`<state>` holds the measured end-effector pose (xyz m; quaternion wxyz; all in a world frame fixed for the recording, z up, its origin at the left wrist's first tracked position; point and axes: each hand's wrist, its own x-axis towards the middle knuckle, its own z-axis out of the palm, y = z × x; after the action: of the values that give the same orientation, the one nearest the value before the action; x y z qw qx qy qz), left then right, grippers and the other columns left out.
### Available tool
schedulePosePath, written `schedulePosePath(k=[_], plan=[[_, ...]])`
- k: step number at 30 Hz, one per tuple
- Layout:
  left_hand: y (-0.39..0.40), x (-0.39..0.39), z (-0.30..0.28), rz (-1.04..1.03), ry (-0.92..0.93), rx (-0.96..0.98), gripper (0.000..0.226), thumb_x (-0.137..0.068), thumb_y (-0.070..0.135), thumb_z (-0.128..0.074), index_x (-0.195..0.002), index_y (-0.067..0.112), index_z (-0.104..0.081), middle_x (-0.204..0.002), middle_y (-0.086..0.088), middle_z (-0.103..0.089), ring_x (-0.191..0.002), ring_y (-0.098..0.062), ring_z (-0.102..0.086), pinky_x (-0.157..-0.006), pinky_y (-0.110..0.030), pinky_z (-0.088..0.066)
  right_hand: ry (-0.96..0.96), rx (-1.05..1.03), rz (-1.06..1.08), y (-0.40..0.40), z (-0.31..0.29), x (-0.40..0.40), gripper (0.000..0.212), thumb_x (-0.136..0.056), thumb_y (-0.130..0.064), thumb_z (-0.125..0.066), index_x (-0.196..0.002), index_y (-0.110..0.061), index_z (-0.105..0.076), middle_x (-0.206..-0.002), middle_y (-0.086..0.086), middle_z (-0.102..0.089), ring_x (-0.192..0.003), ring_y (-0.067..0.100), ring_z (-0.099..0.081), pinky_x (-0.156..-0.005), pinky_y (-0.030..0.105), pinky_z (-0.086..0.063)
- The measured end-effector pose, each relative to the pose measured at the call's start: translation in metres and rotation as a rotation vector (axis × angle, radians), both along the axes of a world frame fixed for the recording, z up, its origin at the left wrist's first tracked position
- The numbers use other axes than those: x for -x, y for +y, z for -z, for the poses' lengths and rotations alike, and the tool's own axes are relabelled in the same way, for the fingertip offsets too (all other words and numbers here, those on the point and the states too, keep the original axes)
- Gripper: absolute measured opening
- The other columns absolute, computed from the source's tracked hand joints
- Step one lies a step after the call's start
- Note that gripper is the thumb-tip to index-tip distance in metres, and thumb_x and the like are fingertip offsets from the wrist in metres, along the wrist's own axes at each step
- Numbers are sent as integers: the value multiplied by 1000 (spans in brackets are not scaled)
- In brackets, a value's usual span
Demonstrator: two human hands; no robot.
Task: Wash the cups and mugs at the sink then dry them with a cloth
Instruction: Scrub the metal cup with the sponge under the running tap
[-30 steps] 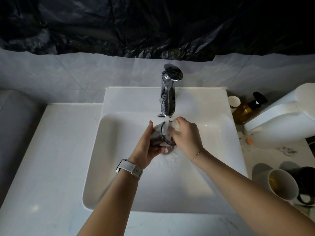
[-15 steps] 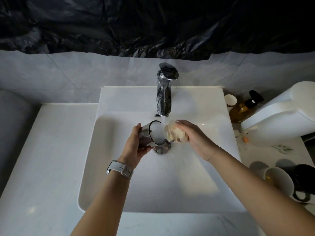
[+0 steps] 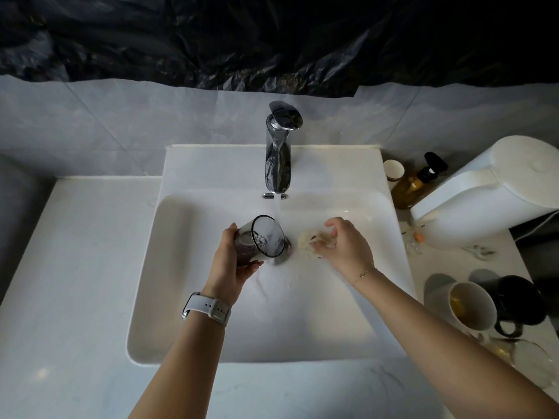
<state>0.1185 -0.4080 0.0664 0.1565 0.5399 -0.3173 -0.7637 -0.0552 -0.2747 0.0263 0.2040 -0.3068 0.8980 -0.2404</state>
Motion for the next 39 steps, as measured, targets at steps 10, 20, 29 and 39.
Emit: schedulePosePath(k=[10, 20, 29, 39], plan=[[-11, 13, -2, -37, 36, -32, 34, -94, 49, -50, -85, 20, -66, -67, -2, -65, -58, -19, -54, -41, -20, -44, -1, 177, -58, -16, -17, -11, 6, -78, -17, -70, -76, -12, -68, -81, -4, -67, -75, 19, -62, -65, 30, -47], [-36, -32, 0, -142, 57, -43, 35, -93, 49, -51, -92, 17, -65, -80, -8, -63, -64, -19, -51, -41, -19, -44, 68, 0, -246, -74, -43, -37, 7, -84, -26, -59, -82, -19, -61, -88, 1, -67, -84, 25, -61, -67, 28, -44], [-49, -50, 1, -119, 84, -34, 34, -93, 46, -50, -93, 16, -66, -74, -6, -63, -58, -17, -53, -42, -19, -42, 188, -171, -488, -105, -22, -53, 35, -86, -50, -53, -110, -24, -56, -110, -2, -56, -106, 20, -54, -81, 28, -43], [-50, -56, 7, -111, 82, -69, 32, -92, 46, -53, -91, 17, -67, -74, -6, -65, -55, -18, -54, -40, -20, -42, -348, 71, 59, -102, -12, -56, 11, -67, -6, -66, -70, -17, -66, -73, -1, -69, -72, 18, -64, -60, 24, -48]])
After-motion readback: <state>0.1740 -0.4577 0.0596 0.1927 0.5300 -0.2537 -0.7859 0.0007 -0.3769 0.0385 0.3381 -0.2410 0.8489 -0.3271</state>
